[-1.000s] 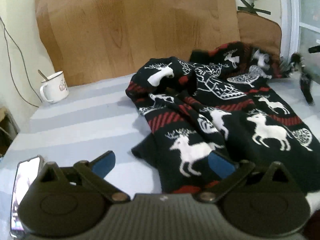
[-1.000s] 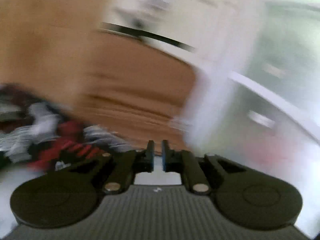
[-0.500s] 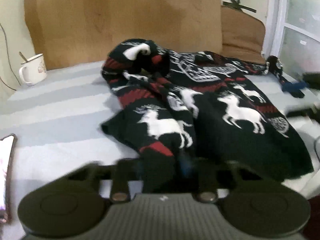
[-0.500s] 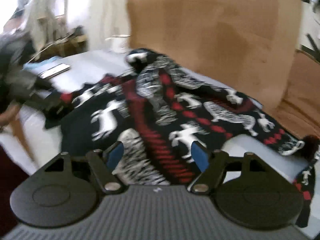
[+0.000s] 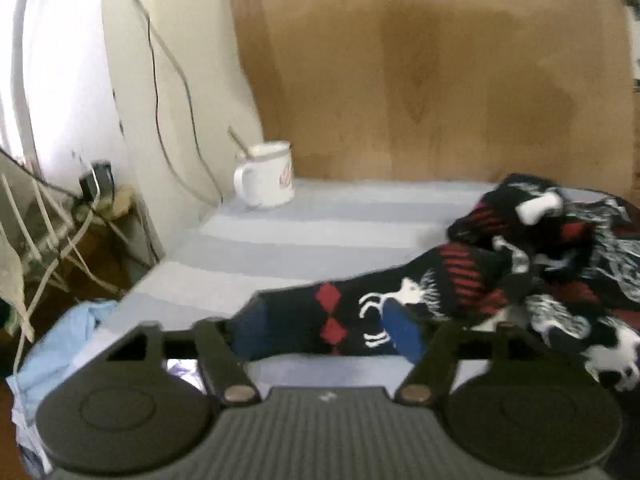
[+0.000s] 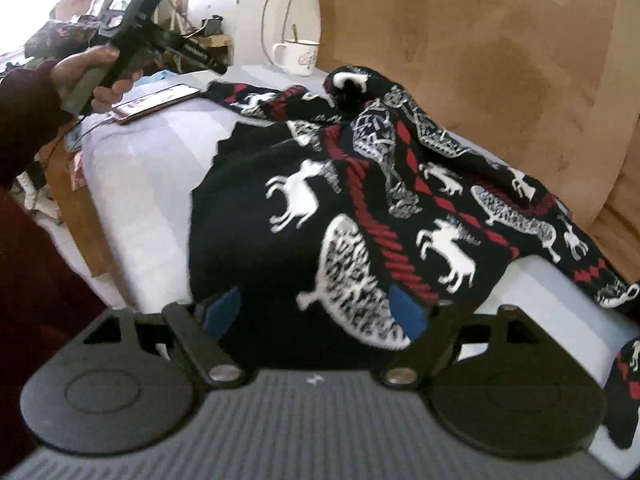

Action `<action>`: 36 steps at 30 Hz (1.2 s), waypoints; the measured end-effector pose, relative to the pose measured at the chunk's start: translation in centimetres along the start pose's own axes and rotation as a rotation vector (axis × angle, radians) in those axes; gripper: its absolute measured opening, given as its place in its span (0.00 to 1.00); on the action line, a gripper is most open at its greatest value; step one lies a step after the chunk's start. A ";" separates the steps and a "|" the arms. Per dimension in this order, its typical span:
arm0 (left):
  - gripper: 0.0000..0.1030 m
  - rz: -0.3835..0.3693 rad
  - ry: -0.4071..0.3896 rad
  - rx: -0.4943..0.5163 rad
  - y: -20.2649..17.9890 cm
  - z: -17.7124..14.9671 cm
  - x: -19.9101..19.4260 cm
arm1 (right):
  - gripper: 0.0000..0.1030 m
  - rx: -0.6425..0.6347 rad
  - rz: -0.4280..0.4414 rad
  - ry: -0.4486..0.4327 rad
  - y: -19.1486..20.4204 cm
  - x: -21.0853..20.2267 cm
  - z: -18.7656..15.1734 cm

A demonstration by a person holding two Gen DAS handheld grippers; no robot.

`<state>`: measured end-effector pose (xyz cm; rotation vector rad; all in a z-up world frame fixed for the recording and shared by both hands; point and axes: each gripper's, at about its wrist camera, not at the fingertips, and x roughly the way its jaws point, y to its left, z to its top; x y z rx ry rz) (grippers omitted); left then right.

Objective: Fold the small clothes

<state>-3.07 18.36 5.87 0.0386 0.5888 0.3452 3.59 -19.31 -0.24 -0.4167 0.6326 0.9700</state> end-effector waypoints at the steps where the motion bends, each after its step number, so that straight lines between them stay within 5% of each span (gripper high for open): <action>1: 0.73 -0.035 -0.018 0.011 -0.2 -0.5 -1.2 | 0.83 -0.006 -0.001 0.006 0.2 -0.1 -0.3; 5: 0.73 -0.270 0.022 0.048 -2.6 -1.9 -2.6 | 0.83 -0.013 0.016 0.044 0.4 0.2 -1.0; 10: 0.70 -0.312 0.151 0.084 -6.7 -2.8 1.7 | 0.86 -0.026 0.007 0.040 0.9 1.9 -1.4; 12: 0.54 -0.351 0.213 0.011 -6.4 -3.0 3.6 | 0.86 -0.018 -0.002 0.008 1.1 2.4 -1.7; 14: 0.25 -0.349 0.192 -0.013 -6.3 -3.2 3.3 | 0.62 0.019 0.031 -0.020 0.9 2.5 -1.8; 15: 0.10 -0.378 0.209 -0.020 -6.3 -3.2 3.3 | 0.40 0.022 0.031 -0.033 1.0 2.4 -1.6; 16: 0.10 -0.432 0.228 -0.036 -6.2 -3.2 2.8 | 0.16 0.009 0.025 -0.037 1.1 2.2 -1.4; 18: 0.09 -0.459 0.232 -0.017 -6.3 -3.5 1.5 | 0.13 0.015 -0.002 -0.033 0.7 1.6 -1.0; 24: 0.09 -0.631 0.162 0.105 -4.7 -5.0 -8.6 | 0.13 0.042 -0.029 -0.110 -2.5 -6.0 0.0; 27: 0.13 -0.675 0.142 0.146 -3.5 -5.8 -12.2 | 0.16 0.031 0.009 -0.042 -3.6 -9.6 -1.3; 29: 0.24 -0.658 0.151 0.162 -3.3 -6.7 -12.7 | 0.27 0.066 0.075 0.066 -4.3 -9.5 -2.8; 30: 0.41 -0.628 0.147 0.156 -3.4 -6.7 -12.2 | 0.44 0.079 0.073 0.104 -4.6 -9.1 -3.6; 31: 0.47 -0.582 0.148 0.131 -3.1 -6.8 -11.5 | 0.57 0.081 0.060 0.127 -4.7 -8.8 -4.1; 33: 0.48 -0.536 0.168 0.073 -2.1 -6.5 -10.0 | 0.56 0.068 0.039 0.137 -5.2 -8.6 -4.3; 36: 0.48 -0.432 0.173 0.001 -0.1 -5.5 -8.0 | 0.56 0.102 0.030 0.031 -6.6 -9.9 -2.6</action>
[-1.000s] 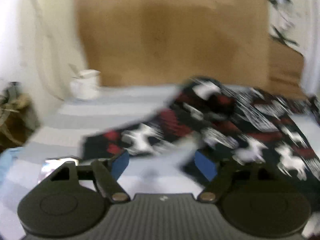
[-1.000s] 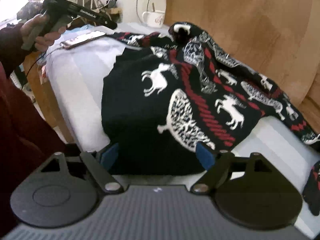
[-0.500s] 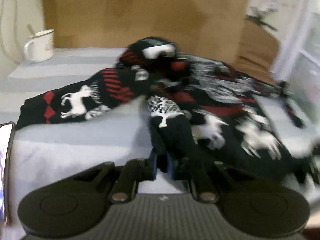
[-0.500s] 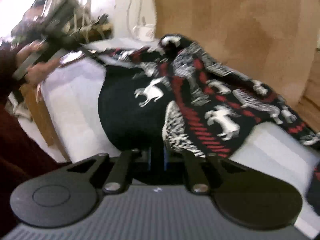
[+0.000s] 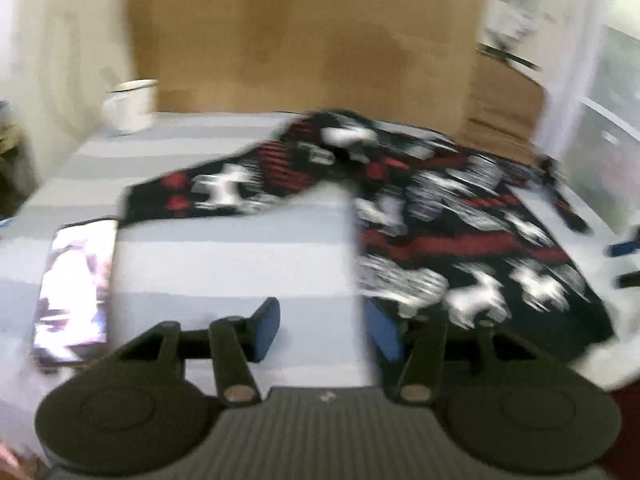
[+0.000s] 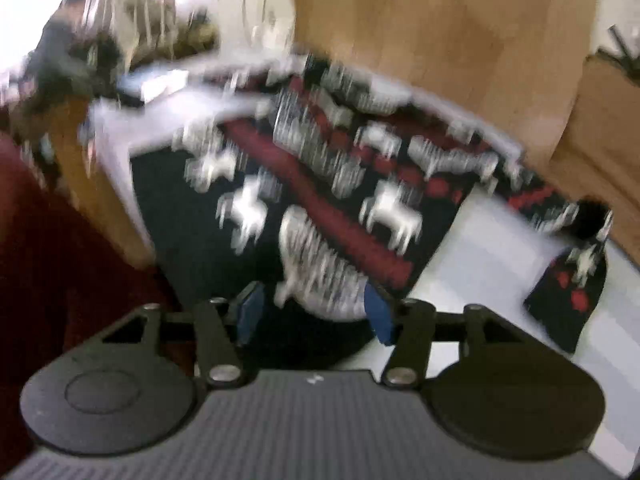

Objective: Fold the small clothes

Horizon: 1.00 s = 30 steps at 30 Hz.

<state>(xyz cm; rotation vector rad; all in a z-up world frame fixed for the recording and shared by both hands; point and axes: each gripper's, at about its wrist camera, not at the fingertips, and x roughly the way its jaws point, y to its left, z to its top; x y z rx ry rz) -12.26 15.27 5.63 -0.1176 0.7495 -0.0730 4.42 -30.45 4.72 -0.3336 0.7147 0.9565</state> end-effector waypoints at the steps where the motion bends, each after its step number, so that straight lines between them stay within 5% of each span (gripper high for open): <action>1: 0.48 0.049 -0.014 -0.007 0.6 0.5 0.1 | 0.56 0.014 -0.005 -0.046 -0.6 -0.4 0.9; 5: 0.48 0.172 -0.068 0.025 1.8 2.3 1.0 | 0.57 0.108 -0.076 -0.204 -3.6 0.4 5.4; 10: 0.56 0.322 -0.115 0.231 1.2 5.1 4.4 | 0.56 0.140 -0.081 -0.219 -5.4 6.9 14.1; 13: 0.66 0.348 -0.123 0.349 0.8 6.4 6.8 | 0.55 0.125 -0.082 -0.151 -6.1 13.6 19.6; 16: 0.75 0.368 -0.085 0.410 1.5 7.6 9.8 | 0.56 0.321 -0.073 -0.056 -9.4 20.8 23.0; 19: 0.75 0.376 -0.038 0.441 2.7 8.6 12.2 | 0.57 0.441 -0.119 0.043 -11.8 26.9 24.1; 23: 0.85 0.330 -0.006 0.505 3.1 9.9 14.9 | 0.51 0.431 -0.178 0.194 -12.7 33.3 24.1; 25: 0.77 0.287 0.021 0.538 2.8 10.1 16.6 | 0.04 0.362 -0.202 0.213 -12.2 34.6 23.6; 27: 0.22 0.239 0.053 0.547 2.5 10.3 18.0 | 0.04 0.304 -0.239 0.194 -12.1 34.7 24.0; 28: 0.07 0.204 0.066 0.544 2.5 10.8 18.3 | 0.04 0.311 -0.276 0.164 -12.7 34.5 24.4; 30: 0.03 0.249 0.065 0.544 2.6 11.9 18.4 | 0.02 0.332 -0.383 0.020 -14.7 32.8 26.1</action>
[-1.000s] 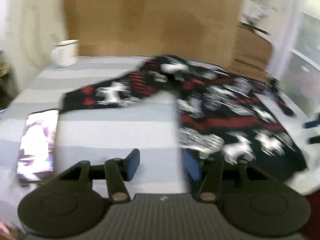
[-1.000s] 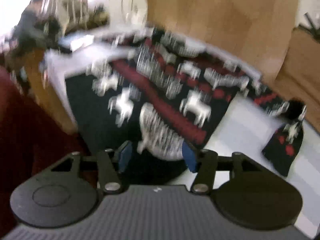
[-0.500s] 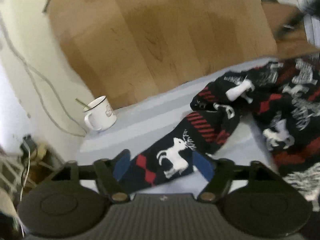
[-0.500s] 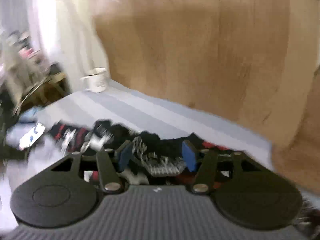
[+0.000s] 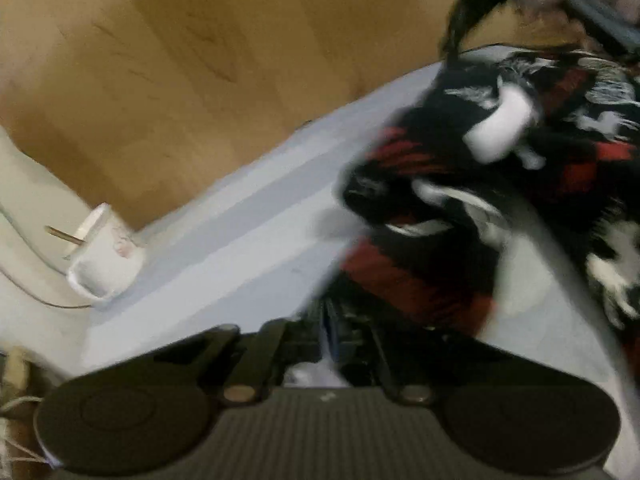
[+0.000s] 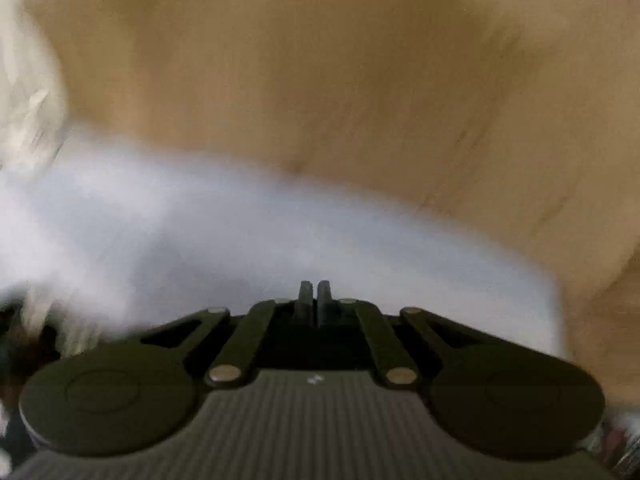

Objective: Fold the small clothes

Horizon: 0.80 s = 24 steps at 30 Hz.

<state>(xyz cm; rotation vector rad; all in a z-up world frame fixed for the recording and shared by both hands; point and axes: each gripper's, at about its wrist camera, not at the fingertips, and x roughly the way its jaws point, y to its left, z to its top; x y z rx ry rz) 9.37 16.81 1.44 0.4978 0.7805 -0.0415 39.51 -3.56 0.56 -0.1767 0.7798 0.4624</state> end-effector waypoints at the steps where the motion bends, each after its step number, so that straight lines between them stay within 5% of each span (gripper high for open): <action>1: 0.03 0.034 -0.017 -0.029 1.3 0.5 -0.1 | 0.02 0.068 -0.015 -0.084 -1.3 -0.9 1.1; 3: 0.09 0.059 0.009 -0.140 4.4 1.1 0.1 | 0.07 0.185 -0.107 -0.283 -3.7 -2.8 3.1; 4: 0.10 0.069 0.023 -0.183 5.6 1.3 0.3 | 0.14 0.230 -0.133 -0.312 -4.6 -3.0 3.8; 6: 0.26 0.080 0.030 -0.234 7.3 1.1 0.4 | 0.20 0.269 -0.105 -0.231 -5.5 -2.4 4.3; 9: 0.51 0.050 0.003 -0.259 8.5 -0.3 -0.8 | 0.32 0.199 0.086 -0.122 -4.0 -2.4 2.9; 11: 0.52 0.062 -0.001 -0.240 8.9 -0.9 -1.3 | 0.51 0.154 0.220 -0.032 -2.2 -2.9 1.1; 13: 0.52 0.078 0.015 -0.238 9.8 -1.7 -2.3 | 0.69 0.130 0.261 0.044 -0.5 -3.5 -0.5; 18: 0.56 0.200 0.032 -0.240 13.3 -3.8 -6.0 | 0.81 0.040 0.321 0.152 3.3 -4.5 -2.4; 20: 0.57 0.233 0.037 -0.263 14.4 -4.3 -6.9 | 0.60 -0.006 0.309 0.216 4.8 -3.8 -2.9; 21: 0.57 0.239 0.038 -0.272 14.6 -4.5 -7.3 | 0.20 -0.022 0.324 0.250 5.2 -3.1 -3.4; 24: 0.58 0.244 0.032 -0.287 15.0 -5.2 -8.1 | 0.17 -0.025 0.296 0.200 5.0 -3.4 -3.1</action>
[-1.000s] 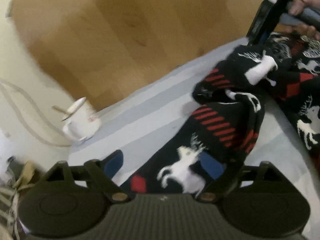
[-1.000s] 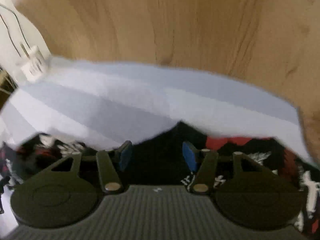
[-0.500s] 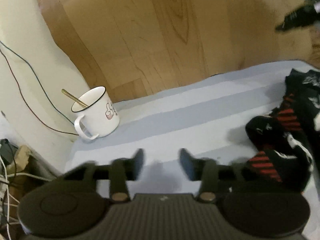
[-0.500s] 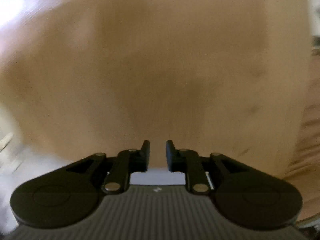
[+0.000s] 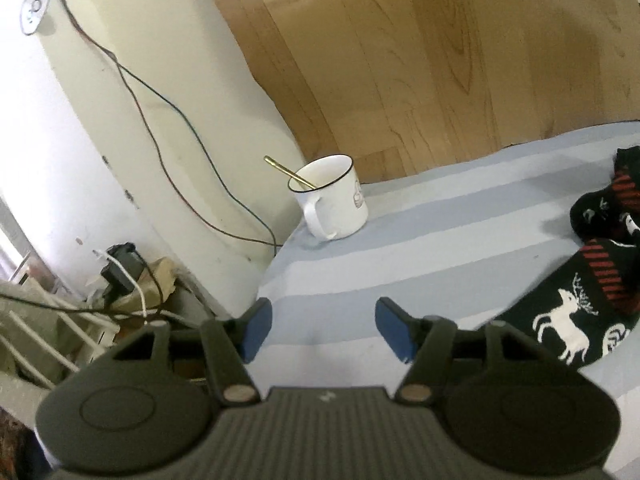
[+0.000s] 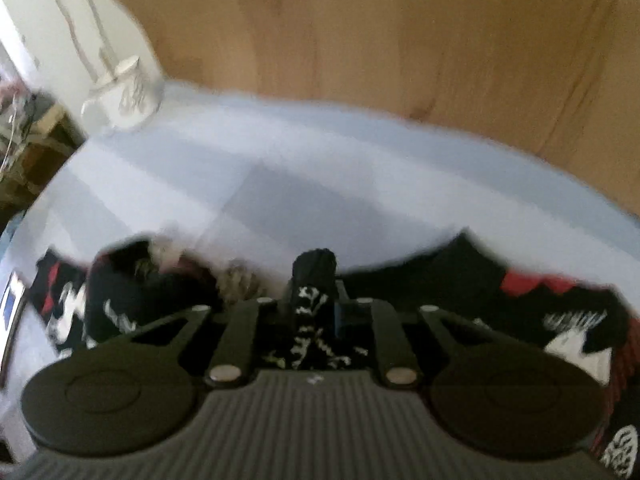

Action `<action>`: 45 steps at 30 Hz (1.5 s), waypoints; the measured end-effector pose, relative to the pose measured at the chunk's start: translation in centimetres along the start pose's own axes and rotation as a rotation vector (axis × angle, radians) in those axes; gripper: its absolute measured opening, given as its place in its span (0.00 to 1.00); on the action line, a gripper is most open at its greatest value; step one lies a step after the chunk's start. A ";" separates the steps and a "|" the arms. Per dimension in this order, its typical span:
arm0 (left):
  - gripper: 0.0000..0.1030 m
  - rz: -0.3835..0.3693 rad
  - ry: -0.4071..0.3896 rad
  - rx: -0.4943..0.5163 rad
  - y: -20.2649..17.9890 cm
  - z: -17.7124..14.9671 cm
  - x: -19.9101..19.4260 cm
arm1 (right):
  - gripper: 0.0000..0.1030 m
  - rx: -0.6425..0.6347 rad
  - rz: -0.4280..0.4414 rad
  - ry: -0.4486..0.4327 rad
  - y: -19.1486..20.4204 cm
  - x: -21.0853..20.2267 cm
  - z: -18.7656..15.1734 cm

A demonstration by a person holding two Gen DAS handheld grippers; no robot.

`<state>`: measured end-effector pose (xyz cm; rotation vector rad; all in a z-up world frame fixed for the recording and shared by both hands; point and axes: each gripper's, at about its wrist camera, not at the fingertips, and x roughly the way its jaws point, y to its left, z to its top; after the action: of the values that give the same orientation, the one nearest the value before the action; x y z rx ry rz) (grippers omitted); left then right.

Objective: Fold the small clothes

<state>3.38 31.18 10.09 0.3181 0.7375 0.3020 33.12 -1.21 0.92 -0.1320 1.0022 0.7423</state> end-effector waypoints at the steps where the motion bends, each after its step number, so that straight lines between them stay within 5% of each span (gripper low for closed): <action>1: 0.58 -0.006 -0.003 -0.004 -0.1 -0.2 -0.1 | 0.17 -0.001 -0.025 -0.088 -0.3 -1.4 0.5; 5: 0.59 -0.045 -0.002 0.006 -1.2 -0.2 0.7 | 0.13 0.238 -0.085 -0.539 -5.0 -7.2 2.4; 6: 0.60 -0.054 0.000 0.011 -1.8 -0.2 0.5 | 0.18 0.284 -0.125 -0.612 -5.9 -7.7 2.4; 7: 0.60 -0.068 0.000 0.018 -2.4 -0.2 0.6 | 0.36 0.326 -0.190 -0.623 -6.5 -7.5 2.5; 9: 0.67 -0.099 -0.006 0.034 -3.7 -0.2 1.0 | 0.51 0.368 -0.256 -0.501 -7.4 -6.2 2.9; 15: 0.81 -0.173 -0.014 0.116 -6.9 -0.5 2.2 | 0.51 0.311 -0.190 -0.485 -5.7 -6.4 0.5; 20: 0.84 -0.219 0.021 0.181 -9.2 -0.9 4.2 | 0.56 0.208 -0.031 -0.382 -3.1 -7.4 -1.0; 26: 0.87 -0.241 0.010 0.258 -12.9 -1.2 6.5 | 0.77 -0.023 0.075 -0.261 2.8 -4.8 -1.0; 28: 0.75 -0.248 0.000 0.256 -13.3 -1.0 6.7 | 0.80 -0.141 0.068 -0.207 4.9 -3.0 -1.1; 29: 0.46 -0.289 0.008 0.242 -13.3 -0.8 6.6 | 0.76 -0.212 0.047 -0.180 6.0 -2.0 -1.4; 30: 0.10 -0.326 0.021 0.231 -13.4 -0.6 6.5 | 0.44 -0.294 0.016 -0.154 7.1 -1.0 -2.1; 31: 0.07 -0.323 0.044 0.238 -14.0 -0.5 6.5 | 0.15 -0.366 -0.024 -0.129 7.8 0.1 -2.5; 34: 0.05 -0.244 0.025 0.284 -14.8 -0.8 5.8 | 0.13 -0.308 -0.039 -0.178 7.4 0.4 -1.7; 38: 0.05 -0.140 -0.028 0.195 -10.9 0.6 4.2 | 0.13 0.001 0.006 -0.483 3.8 -3.9 0.4; 39: 0.05 -0.104 -0.034 0.165 -9.6 1.1 4.1 | 0.19 0.068 0.000 -0.510 3.3 -3.8 0.5; 42: 0.21 -0.038 0.037 0.067 -6.0 2.7 5.3 | 0.69 0.148 -0.076 -0.406 2.6 -1.6 1.3; 45: 0.30 0.014 0.060 0.032 -3.6 2.7 5.1 | 0.68 0.140 -0.059 -0.409 3.5 -2.2 -0.1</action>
<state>9.43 29.39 7.53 0.3457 0.7995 0.3145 30.22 0.28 3.39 0.1089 0.6538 0.6112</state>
